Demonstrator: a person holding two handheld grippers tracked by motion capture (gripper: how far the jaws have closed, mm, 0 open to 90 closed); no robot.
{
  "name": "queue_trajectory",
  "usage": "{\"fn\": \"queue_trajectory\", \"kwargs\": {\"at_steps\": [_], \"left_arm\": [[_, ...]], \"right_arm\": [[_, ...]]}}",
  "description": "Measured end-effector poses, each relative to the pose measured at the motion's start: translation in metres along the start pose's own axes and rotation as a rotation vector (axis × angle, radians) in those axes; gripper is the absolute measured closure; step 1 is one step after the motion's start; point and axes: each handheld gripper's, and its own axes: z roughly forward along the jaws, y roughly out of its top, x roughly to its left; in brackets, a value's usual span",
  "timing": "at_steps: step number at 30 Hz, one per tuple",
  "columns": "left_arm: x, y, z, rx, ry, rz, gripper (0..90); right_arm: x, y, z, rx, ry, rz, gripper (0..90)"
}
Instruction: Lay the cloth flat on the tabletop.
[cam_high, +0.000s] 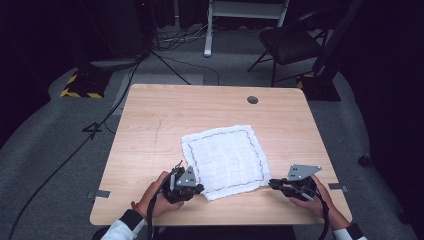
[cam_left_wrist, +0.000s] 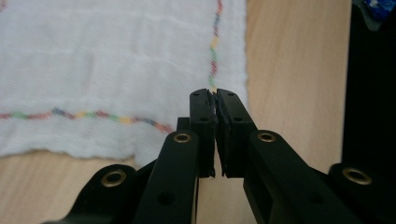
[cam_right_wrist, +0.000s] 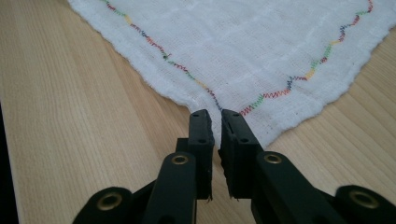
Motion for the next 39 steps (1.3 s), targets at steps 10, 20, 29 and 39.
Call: {"fn": "queue_trajectory", "kwargs": {"at_steps": [10,20,29,39], "left_arm": [[0.014,-0.002,-0.003,-0.079,0.066,-0.076,61.7],[0.036,-0.008,0.031,-0.008,0.076,-0.149,26.1],[0.017,-0.012,0.031,0.035,0.089,-0.14,24.2],[0.029,-0.013,0.004,-0.069,0.131,-0.204,20.0]], "right_arm": [[-0.013,0.003,0.004,-0.018,-0.102,0.08,55.4],[-0.028,0.002,0.027,0.069,-0.115,0.071,48.6],[-0.022,-0.015,0.01,0.073,-0.123,0.126,46.2],[-0.013,-0.027,-0.01,0.084,-0.173,0.124,43.5]]}}
